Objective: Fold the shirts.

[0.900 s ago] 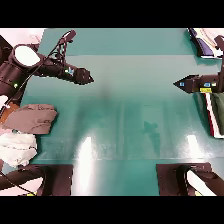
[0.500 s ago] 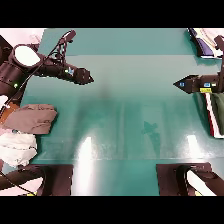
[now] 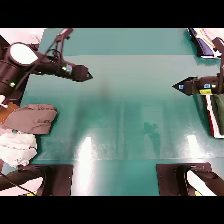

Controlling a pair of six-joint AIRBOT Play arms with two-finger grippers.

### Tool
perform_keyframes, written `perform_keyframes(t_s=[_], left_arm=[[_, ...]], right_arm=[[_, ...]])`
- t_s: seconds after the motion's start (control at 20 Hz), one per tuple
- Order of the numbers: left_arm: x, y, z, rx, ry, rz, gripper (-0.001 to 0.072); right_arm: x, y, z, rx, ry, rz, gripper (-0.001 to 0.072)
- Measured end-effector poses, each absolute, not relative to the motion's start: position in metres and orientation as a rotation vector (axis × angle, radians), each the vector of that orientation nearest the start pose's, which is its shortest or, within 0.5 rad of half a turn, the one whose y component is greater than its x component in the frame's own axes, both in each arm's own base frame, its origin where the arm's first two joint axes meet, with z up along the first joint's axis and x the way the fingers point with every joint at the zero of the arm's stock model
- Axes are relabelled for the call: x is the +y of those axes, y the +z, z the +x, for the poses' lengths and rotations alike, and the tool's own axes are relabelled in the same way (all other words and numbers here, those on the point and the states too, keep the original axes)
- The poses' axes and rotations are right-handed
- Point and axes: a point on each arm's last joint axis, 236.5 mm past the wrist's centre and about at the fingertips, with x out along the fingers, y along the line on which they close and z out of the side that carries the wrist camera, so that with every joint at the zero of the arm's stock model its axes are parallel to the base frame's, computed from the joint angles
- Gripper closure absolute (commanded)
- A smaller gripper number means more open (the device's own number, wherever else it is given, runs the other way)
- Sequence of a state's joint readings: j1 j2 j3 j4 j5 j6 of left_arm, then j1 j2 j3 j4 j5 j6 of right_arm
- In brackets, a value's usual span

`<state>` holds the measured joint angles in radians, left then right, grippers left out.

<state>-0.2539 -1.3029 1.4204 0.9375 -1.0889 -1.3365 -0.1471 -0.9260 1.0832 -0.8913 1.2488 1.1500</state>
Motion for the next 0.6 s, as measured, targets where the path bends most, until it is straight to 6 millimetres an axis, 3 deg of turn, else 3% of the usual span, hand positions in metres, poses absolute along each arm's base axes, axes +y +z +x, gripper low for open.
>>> perform_keyframes(t_s=[0.15,0.2,0.3,0.45,0.6], left_arm=[[-0.177,0.146,0.387,0.989,-0.607,-0.076,0.0681],[-0.15,0.139,0.378,1.031,-0.535,-0.017,0.0607],[-0.085,0.125,0.358,1.11,-0.341,0.083,0.0025],[-0.006,0.094,0.326,1.21,-0.076,0.107,0.0041],[0.038,0.047,0.301,1.295,0.068,0.091,0.0041]], right_arm=[[0.093,0.145,0.335,0.9,0.528,0.235,0.0691],[0.093,0.145,0.334,0.902,0.529,0.235,0.0691],[0.094,0.145,0.334,0.903,0.53,0.235,0.0691],[0.094,0.145,0.334,0.904,0.531,0.235,0.0691],[0.094,0.145,0.334,0.904,0.531,0.235,0.0691]])
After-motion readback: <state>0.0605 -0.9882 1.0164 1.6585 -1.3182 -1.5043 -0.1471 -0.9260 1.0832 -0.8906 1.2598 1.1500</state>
